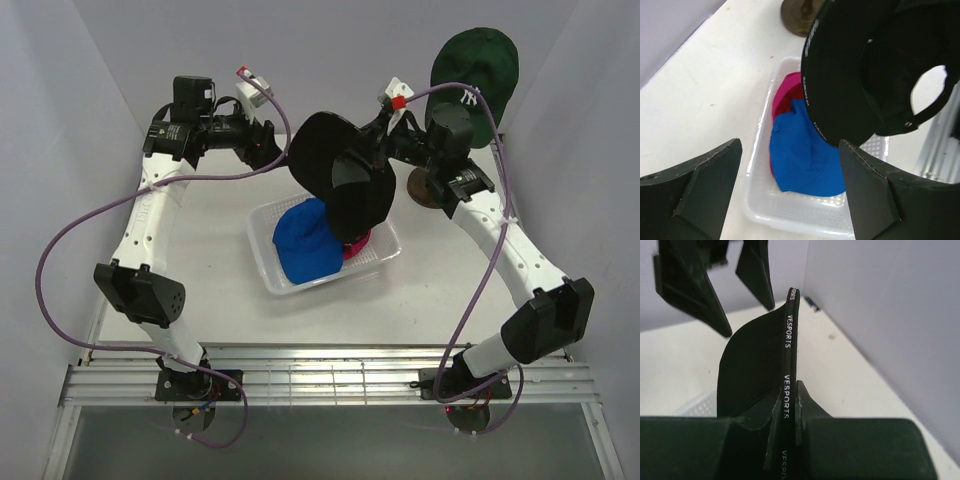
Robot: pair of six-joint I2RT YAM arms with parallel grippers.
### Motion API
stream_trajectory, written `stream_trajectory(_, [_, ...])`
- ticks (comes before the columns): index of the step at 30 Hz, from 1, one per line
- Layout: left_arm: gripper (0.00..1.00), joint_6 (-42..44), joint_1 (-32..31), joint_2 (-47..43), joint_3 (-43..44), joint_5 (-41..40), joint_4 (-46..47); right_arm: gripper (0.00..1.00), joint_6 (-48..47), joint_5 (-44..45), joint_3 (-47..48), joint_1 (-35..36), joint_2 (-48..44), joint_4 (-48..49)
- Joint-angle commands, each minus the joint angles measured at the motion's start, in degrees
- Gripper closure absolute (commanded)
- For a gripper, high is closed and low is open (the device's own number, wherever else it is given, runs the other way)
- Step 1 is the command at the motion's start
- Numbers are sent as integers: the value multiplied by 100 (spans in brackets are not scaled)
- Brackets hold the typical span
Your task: Stack the hats
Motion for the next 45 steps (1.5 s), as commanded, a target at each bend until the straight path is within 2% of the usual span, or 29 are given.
stream_trajectory(1, [11,-639,-122,-171,273,891,274,92,941,232,-392,52,-469,2479])
stream_trajectory(4, [11,-1077,-122,-74,555,1321,598,92,1188,197,-745,78,-689,3167])
stream_trajectory(8, [12,-1334,-130,-56,388,2158,924,92,1153,329,-904,148,-856,3389])
stream_trajectory(12, [25,-1378,-209,-91,204,2265,1012,92,1197,268,-966,157,-865,3486])
stream_trajectory(15, [61,-1335,-323,-109,81,1781,1021,92,1320,154,-914,157,-786,3486])
stream_trajectory(16, [96,-1308,-332,-109,19,1746,1012,92,1346,119,-896,157,-769,3443])
stream_trajectory(17, [100,-1291,-332,-118,1,1676,1004,92,1268,66,-844,157,-699,3338])
stream_trajectory(18, [100,-1247,-324,-135,-8,1449,995,85,1145,13,-617,166,-646,2736])
stream_trajectory(20, [100,-1046,-350,-162,10,992,863,59,446,56,-221,157,-462,1672])
stream_trajectory(21, [100,-644,-402,-171,27,302,793,31,128,240,294,157,-374,336])
stream_trajectory(23, [100,-63,-560,-206,-59,-675,626,13,-392,556,859,157,-111,-973])
stream_trajectory(24, [100,575,-779,-223,-147,-1638,626,4,-655,949,1341,157,-22,-1466])
stream_trajectory(25, [100,860,-876,-232,-235,-2004,652,3,-719,1101,1563,157,48,-2245])
stream_trajectory(26, [100,1054,-956,-232,-306,-2225,652,0,-745,1242,1765,157,197,-2532])
stream_trajectory(29, [100,1547,-1184,-136,-96,-2569,494,1,-562,1376,2407,157,452,-3147])
stream_trajectory(32, [100,2022,-1606,-4,168,-3053,292,1,-421,1243,2795,209,637,-3299])
stream_trajectory(36, [100,2085,-1861,67,300,-3168,160,10,-613,912,2857,227,761,-3439])
stream_trajectory(40, [100,2006,-1949,93,274,-3265,160,17,-781,304,3251,227,1033,-4115])
stream_trajectory(44, [100,1953,-2020,119,344,-3177,160,25,-807,566,3481,227,1288,-4336])
stream_trajectory(45, [100,1961,-2063,128,361,-3203,160,31,-816,593,3464,227,1306,-4319])
